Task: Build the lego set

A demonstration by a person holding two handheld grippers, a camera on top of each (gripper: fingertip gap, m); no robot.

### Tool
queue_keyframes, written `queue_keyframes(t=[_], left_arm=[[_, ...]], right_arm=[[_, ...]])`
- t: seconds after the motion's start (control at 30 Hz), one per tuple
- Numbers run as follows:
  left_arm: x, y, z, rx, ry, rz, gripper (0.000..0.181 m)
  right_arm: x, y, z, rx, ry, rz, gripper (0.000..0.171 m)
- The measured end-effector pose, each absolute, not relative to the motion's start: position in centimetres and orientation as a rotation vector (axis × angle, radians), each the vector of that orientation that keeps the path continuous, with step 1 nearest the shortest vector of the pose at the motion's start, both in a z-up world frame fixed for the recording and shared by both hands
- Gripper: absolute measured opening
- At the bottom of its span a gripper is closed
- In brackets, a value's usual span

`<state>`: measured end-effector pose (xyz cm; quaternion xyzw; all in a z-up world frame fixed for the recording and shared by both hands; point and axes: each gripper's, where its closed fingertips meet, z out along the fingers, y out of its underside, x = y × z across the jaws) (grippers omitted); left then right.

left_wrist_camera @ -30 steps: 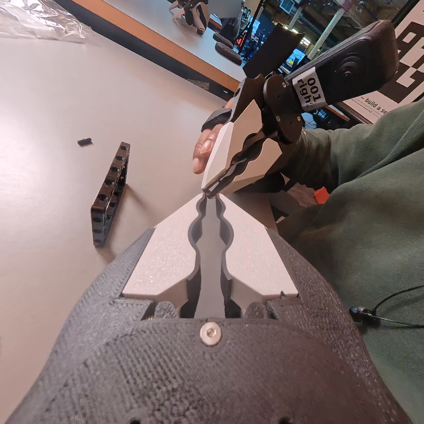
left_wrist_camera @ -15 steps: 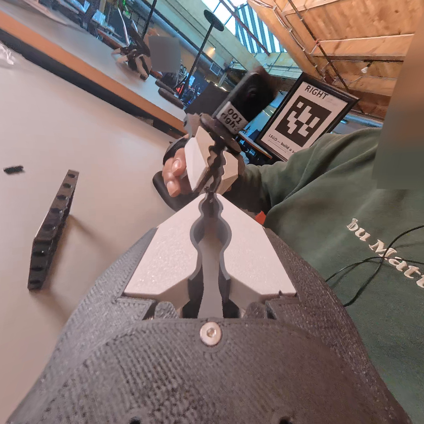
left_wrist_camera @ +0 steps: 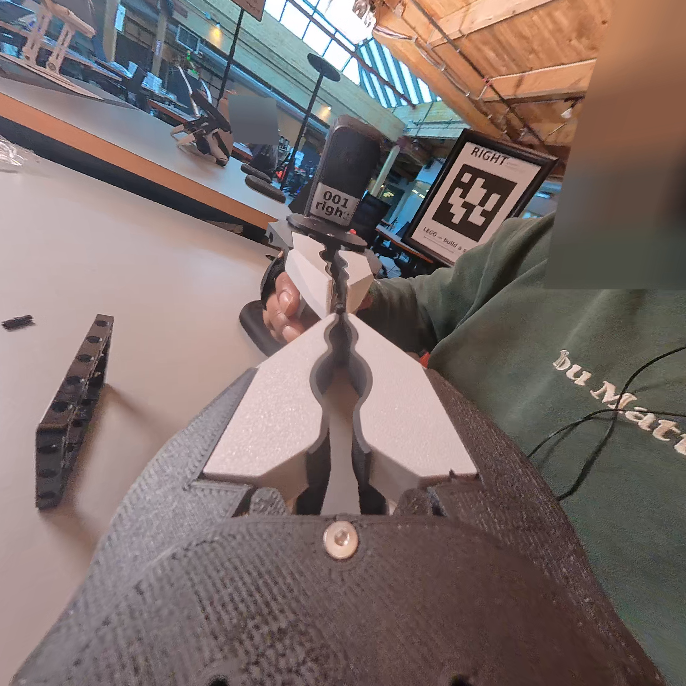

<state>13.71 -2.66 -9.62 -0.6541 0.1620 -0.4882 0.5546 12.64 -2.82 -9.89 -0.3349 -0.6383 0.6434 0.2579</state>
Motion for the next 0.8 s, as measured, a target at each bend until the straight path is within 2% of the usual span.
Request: queue_keyframes(t=[0.3, 0.4, 0.5, 0.8], left_arm=[[13.0, -1.5, -11.3, -1.648, 0.392, -0.929, 0.0], [11.7, -0.4, -13.0, -1.728, 0.395, -0.719, 0.0], [11.0, 0.1, -13.8, -1.755, 0.461, -0.509, 0.015], [11.3, -0.1, -14.1, -1.686, 0.693, -0.116, 0.014]], right_arm=[[12.3, -1.7, -10.4, -0.984, -1.813, 1.711, 0.001], [11.6, -0.9, -11.9, -1.066, -1.838, 1.671, 0.001], [10.9, -0.3, -13.7, -1.191, -1.847, 1.676, 0.001], [11.1, -0.3, -13.8, -1.343, -1.838, 1.878, 0.001]])
